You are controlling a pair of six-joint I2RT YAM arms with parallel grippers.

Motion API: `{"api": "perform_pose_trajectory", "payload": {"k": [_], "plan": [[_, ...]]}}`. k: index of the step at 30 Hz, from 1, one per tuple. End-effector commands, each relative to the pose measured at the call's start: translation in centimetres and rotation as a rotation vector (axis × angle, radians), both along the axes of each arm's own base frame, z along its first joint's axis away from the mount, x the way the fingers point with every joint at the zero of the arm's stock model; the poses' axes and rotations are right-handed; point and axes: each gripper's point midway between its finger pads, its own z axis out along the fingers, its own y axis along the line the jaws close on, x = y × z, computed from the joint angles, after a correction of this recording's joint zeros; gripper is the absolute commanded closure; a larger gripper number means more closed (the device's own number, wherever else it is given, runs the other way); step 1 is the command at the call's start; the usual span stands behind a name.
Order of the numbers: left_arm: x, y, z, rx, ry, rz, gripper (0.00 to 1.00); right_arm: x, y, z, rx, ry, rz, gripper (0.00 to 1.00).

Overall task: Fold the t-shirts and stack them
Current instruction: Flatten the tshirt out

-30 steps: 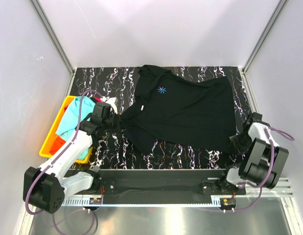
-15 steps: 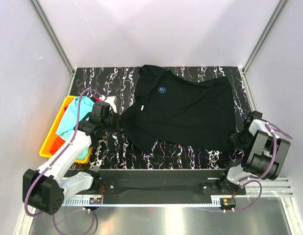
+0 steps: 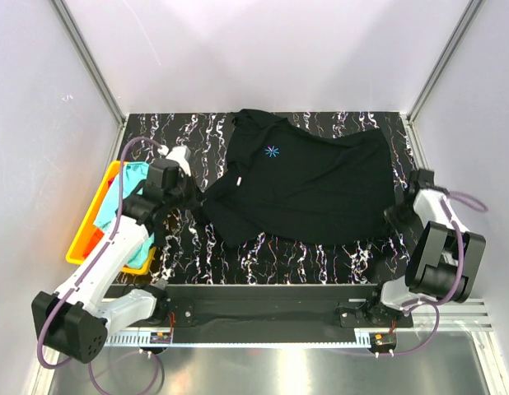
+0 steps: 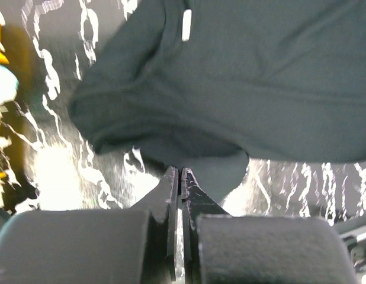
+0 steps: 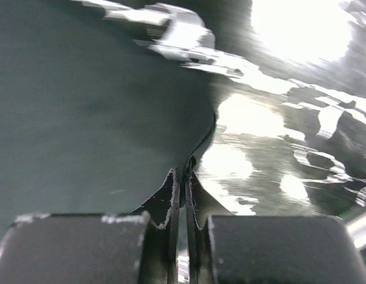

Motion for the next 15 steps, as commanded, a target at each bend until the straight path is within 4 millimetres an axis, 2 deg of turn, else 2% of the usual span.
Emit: {"api": "perform_pose_trajectory", "payload": {"k": [1,2,3,5,6,7,8,9,10,11,12,13,14,15], "plan": [[3.0,0.3,5.9,-0.024,-0.175,0.059,1.0,4.7,-1.6,3.1,-0.111,-0.077,0.071,1.0],[3.4,0.2,6.6,-0.027,-0.196,0.058,1.0,5.2,-2.0,3.4,-0.128,-0.077,0.093,1.0],[3.9,0.0,7.5,-0.032,-0.223,0.054,1.0,6.7,-2.7,4.9,-0.153,-0.11,0.106,1.0],[5.1,0.4,10.0,-0.017,-0.304,0.066,1.0,7.8,-3.5,5.8,-0.19,-0.11,0.146,1.0],[5.7,0.2,11.1,-0.017,-0.342,0.065,1.0,8.9,-4.0,7.4,-0.21,-0.138,0.15,1.0],[6.3,0.5,13.5,-0.006,-0.399,0.073,1.0,9.4,-4.2,8.2,-0.217,-0.152,0.155,1.0],[6.9,0.6,14.3,0.006,-0.418,0.078,1.0,9.8,-4.3,9.0,-0.224,-0.166,0.161,1.0],[7.3,0.7,15.6,0.011,-0.446,0.084,1.0,10.6,-4.5,10.6,-0.238,-0.203,0.162,1.0],[7.7,0.9,18.9,0.016,-0.519,0.089,1.0,11.0,-4.7,12.1,-0.253,-0.238,0.16,1.0],[8.3,0.8,20.0,0.024,-0.542,0.088,1.0,11.3,-4.9,13.2,-0.272,-0.262,0.166,1.0],[8.7,0.8,21.9,0.019,-0.589,0.089,1.0,12.0,-5.3,15.5,-0.306,-0.314,0.163,1.0],[8.6,0.9,25.5,0.018,-0.675,0.079,1.0,12.2,-5.5,17.4,-0.331,-0.357,0.163,1.0],[9.1,0.7,26.6,0.024,-0.703,0.075,1.0,12.4,-5.6,19.0,-0.355,-0.39,0.176,1.0],[9.2,0.8,28.7,0.016,-0.757,0.079,1.0,12.9,-5.8,21.7,-0.386,-0.451,0.173,1.0]]}}
